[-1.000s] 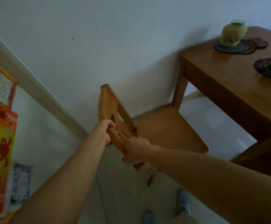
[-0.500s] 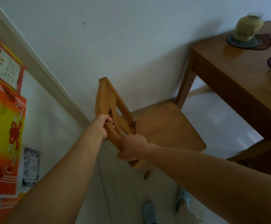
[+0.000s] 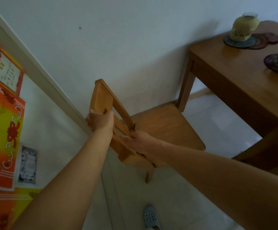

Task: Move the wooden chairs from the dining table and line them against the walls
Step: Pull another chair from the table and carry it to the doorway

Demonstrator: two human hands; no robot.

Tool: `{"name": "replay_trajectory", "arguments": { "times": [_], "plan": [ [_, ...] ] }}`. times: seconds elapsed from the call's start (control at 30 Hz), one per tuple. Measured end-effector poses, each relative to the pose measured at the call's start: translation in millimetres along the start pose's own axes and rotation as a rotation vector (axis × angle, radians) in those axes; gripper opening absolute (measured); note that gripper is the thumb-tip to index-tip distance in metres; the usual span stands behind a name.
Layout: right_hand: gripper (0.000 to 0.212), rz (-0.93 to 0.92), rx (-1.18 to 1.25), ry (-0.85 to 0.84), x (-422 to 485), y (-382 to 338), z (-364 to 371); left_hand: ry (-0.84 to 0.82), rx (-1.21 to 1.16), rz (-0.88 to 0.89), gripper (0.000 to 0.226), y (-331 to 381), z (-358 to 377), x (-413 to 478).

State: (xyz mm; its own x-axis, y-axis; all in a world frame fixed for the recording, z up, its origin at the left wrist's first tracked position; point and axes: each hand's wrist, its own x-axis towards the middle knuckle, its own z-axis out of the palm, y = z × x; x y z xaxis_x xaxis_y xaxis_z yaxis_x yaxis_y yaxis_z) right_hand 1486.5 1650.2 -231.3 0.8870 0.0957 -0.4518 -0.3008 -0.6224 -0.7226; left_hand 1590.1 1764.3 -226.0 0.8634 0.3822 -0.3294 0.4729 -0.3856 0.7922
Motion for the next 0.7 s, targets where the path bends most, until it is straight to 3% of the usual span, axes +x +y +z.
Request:
{"name": "replay_trajectory", "arguments": {
  "times": [0.07, 0.13, 0.27, 0.37, 0.57, 0.7],
  "plan": [
    [0.038, -0.049, -0.022, 0.06, -18.1, 9.7, -12.7, -0.022, 0.104, 0.115, 0.062, -0.1, 8.9, -15.5],
    [0.03, -0.019, -0.019, 0.128, -39.9, 27.7, -27.1, -0.084, 0.057, 0.146, 0.051, 0.6, 21.5, -39.7],
    [0.021, -0.061, -0.133, 0.311, -92.6, 80.7, -54.7, -0.312, -0.11, 0.07, 0.01, 1.7, 62.8, -122.1],
    [0.012, 0.051, -0.097, 0.403, -132.4, 130.3, -79.5, -0.479, -0.152, 0.023, 0.009, -5.8, 101.0, -197.2],
    [0.065, 0.223, -0.164, 0.633, -235.3, 223.4, -128.3, -0.907, -0.103, -0.066, 0.011, -21.2, 179.1, -351.9],
    [0.06, 0.271, -0.266, 0.748, -305.7, 273.1, -154.9, -1.072, -0.084, -0.117, 0.025, -25.5, 223.2, -444.0]
  ]
}}
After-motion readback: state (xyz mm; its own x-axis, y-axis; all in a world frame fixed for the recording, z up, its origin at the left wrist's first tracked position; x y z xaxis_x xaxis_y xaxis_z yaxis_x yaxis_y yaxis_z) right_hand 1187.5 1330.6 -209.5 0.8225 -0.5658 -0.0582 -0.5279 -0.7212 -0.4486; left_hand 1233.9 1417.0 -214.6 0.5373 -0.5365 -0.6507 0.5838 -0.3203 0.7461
